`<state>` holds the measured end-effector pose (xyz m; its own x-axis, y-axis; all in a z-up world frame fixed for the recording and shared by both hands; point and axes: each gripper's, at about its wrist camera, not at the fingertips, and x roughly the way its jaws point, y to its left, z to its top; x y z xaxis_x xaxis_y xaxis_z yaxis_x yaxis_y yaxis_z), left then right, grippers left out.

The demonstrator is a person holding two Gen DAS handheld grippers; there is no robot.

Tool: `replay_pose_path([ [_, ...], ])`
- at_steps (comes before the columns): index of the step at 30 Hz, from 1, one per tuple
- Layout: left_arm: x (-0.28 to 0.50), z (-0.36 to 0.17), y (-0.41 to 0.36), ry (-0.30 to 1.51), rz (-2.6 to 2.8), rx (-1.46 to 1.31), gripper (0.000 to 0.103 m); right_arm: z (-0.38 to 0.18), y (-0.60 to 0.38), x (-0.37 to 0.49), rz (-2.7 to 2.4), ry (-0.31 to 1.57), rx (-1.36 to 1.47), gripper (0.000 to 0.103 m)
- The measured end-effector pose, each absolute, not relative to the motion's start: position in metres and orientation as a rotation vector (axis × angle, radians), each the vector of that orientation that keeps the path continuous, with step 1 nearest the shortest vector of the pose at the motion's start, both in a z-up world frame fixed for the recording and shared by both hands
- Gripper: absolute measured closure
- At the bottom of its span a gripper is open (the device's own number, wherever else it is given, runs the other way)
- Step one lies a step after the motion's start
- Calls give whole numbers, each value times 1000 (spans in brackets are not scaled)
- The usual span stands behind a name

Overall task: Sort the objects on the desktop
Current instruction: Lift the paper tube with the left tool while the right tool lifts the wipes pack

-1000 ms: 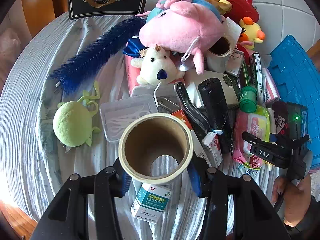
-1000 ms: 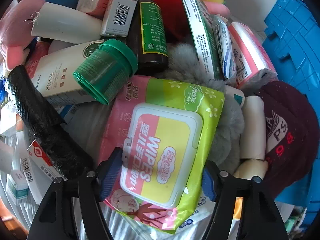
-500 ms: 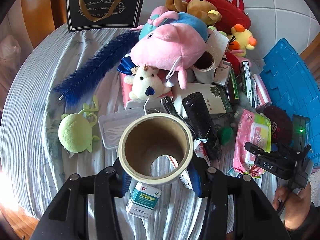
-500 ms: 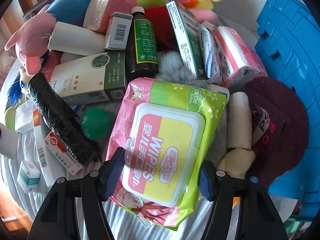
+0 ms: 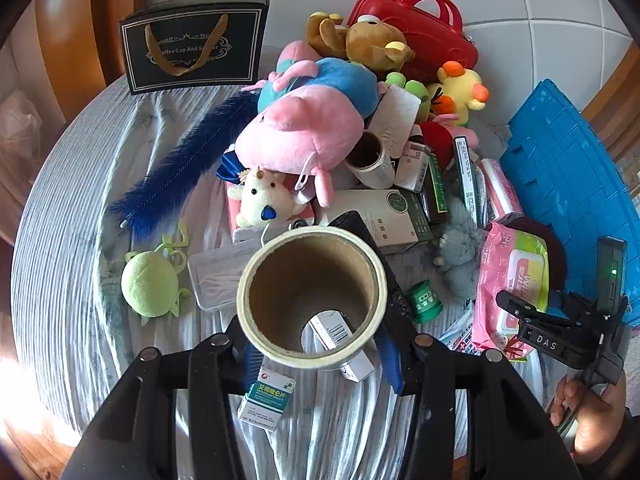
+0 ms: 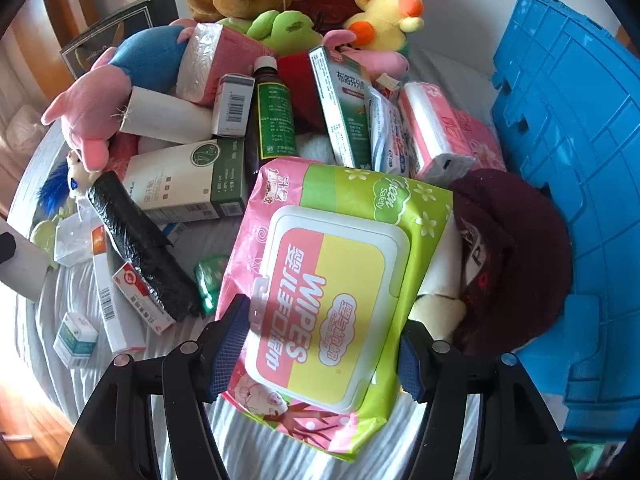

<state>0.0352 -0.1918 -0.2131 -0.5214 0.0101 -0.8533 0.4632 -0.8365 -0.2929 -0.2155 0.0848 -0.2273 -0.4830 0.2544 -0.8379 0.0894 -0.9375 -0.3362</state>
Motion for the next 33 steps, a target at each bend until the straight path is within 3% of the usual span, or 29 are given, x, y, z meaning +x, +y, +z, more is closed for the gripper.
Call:
replay_pose_path([
  [33,19,-92,-127,567,-2525,1182,57,-67,103,-159,2821,-422,-1294,38],
])
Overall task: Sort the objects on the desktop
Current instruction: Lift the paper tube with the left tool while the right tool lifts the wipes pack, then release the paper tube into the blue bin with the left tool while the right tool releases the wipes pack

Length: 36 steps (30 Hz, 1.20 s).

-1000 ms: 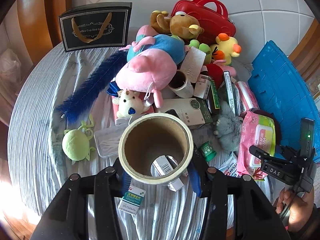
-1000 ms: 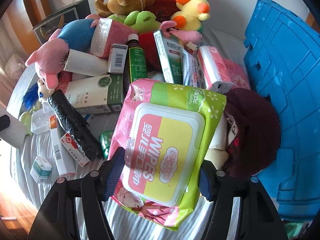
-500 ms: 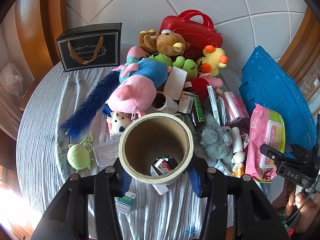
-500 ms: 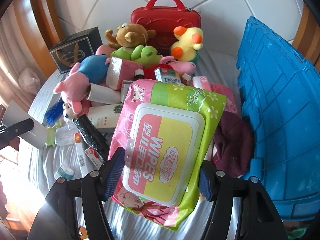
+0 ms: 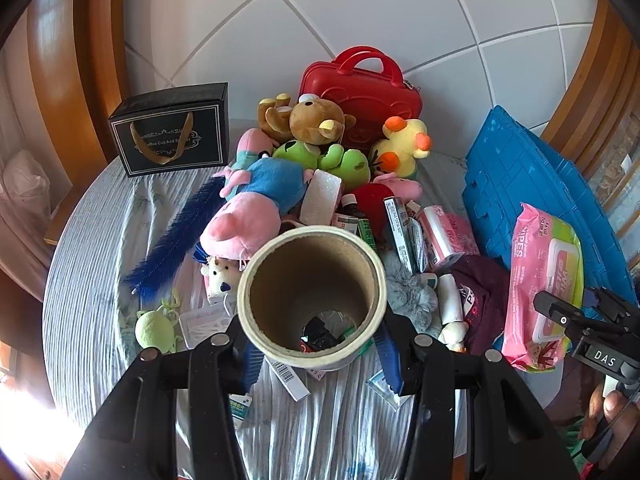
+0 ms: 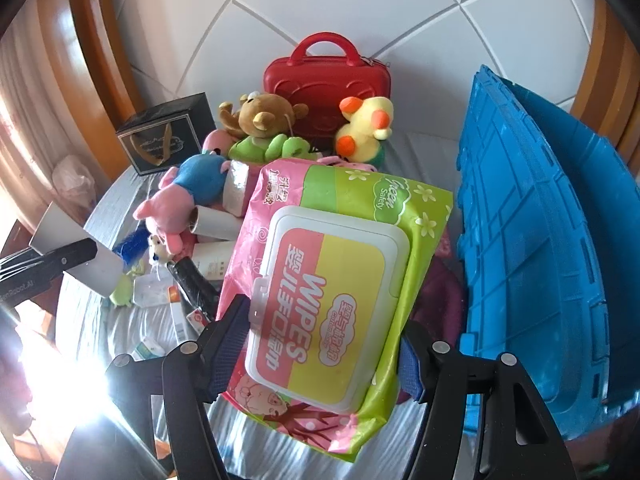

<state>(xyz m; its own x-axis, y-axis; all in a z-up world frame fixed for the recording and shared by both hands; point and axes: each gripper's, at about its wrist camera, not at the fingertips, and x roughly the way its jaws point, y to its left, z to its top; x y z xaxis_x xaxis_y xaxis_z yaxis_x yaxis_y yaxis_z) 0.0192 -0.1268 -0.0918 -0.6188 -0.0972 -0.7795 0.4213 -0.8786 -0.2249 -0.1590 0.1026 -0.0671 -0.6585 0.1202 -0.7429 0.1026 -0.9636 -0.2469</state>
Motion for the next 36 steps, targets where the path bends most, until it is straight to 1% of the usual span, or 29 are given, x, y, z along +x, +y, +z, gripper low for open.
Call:
replay_pose_path([
  [11,2,-54,-98,518,-2578,1108,57,-23,122,-144,2873,-396,-1205,38],
  [17,-12,-43,-79,498,-2605,1089,57,1,133,-138,2894,-389,-1161,38],
  [36,-80,8,0,395,-2747,1051,57,63,191,-113,2903,-288,-1037,38],
])
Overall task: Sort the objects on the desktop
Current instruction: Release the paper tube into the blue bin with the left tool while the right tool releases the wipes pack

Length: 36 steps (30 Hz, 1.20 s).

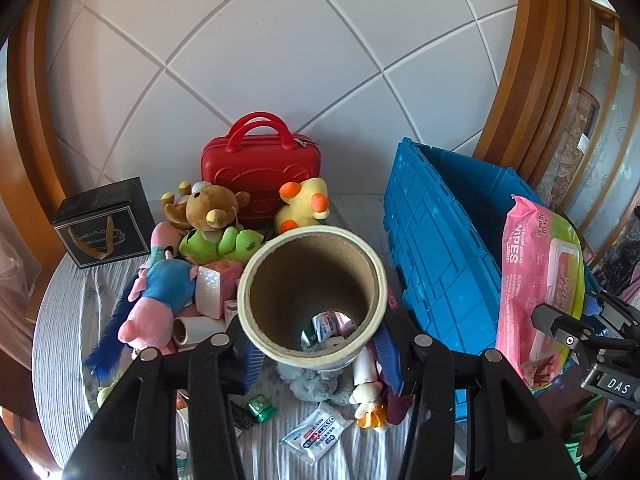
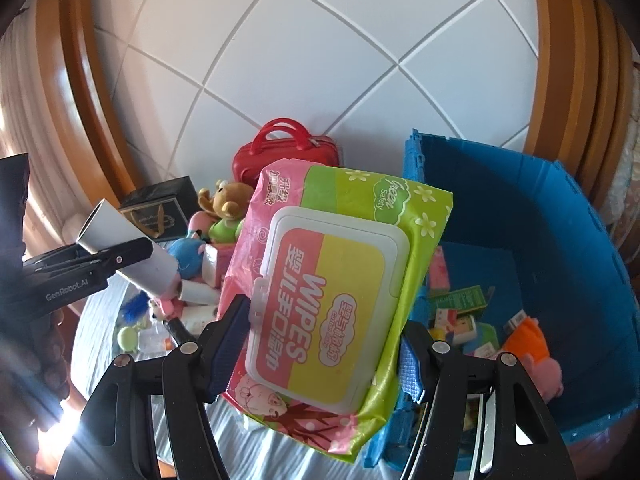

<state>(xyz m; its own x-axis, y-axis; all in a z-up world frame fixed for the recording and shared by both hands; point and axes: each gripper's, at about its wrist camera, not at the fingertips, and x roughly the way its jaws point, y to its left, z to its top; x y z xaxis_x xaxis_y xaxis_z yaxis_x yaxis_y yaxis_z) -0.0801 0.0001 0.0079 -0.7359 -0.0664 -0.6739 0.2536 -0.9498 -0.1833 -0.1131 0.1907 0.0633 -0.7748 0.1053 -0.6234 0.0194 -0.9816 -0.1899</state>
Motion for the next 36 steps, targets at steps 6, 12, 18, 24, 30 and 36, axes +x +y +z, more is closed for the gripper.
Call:
replay_pose_path([
  [6,-101,17,28,357,-2790,1061,57,75,215,-110,2887,-250,-1021,38],
  [12,-122,27,54,319,-2832,1068,57,90,239,-104,2866,-217,-988,38],
  [18,-148,40,85,277,-2888,1072,57,101,273,-100,2817,-151,-963,38],
  [24,-174,50,120,228,-2942,1092,57,110,301,-97,2774,-103,-937,38],
  [30,-197,58,154,179,-3001,1115,57,116,330,-93,2735,-54,-912,38],
  [36,-220,63,192,131,-3063,1134,57,119,363,-91,2670,-10,-908,38],
])
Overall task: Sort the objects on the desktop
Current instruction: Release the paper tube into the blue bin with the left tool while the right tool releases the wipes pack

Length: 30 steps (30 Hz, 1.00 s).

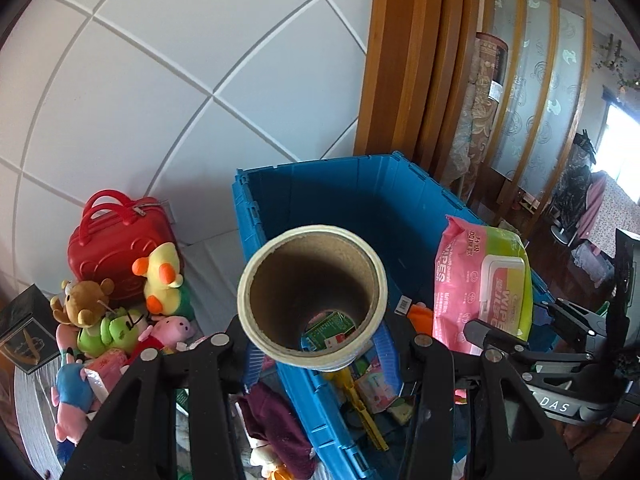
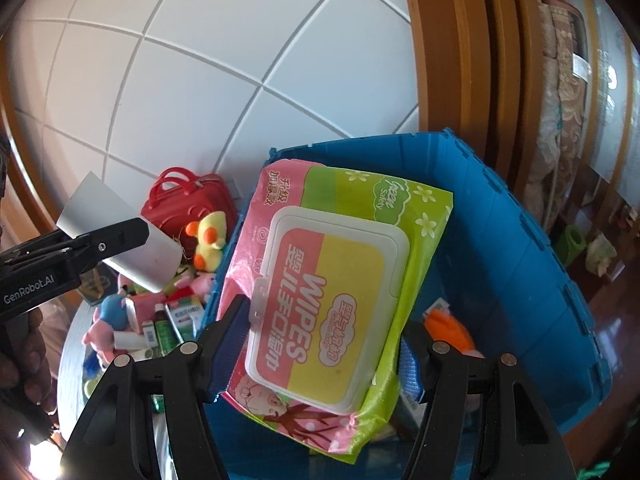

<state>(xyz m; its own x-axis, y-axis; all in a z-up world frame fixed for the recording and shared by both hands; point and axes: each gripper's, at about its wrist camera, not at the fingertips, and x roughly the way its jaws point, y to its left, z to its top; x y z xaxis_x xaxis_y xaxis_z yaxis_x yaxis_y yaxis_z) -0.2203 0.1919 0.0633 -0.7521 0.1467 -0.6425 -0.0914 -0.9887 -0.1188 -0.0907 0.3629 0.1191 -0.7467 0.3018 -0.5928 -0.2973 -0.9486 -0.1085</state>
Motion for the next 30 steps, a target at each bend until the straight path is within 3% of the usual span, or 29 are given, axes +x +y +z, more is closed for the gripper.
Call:
replay_pose_path([
  [30,-289,62,274,-69,2689,-1037,57,125,461,-87,2441,74,-879,38],
])
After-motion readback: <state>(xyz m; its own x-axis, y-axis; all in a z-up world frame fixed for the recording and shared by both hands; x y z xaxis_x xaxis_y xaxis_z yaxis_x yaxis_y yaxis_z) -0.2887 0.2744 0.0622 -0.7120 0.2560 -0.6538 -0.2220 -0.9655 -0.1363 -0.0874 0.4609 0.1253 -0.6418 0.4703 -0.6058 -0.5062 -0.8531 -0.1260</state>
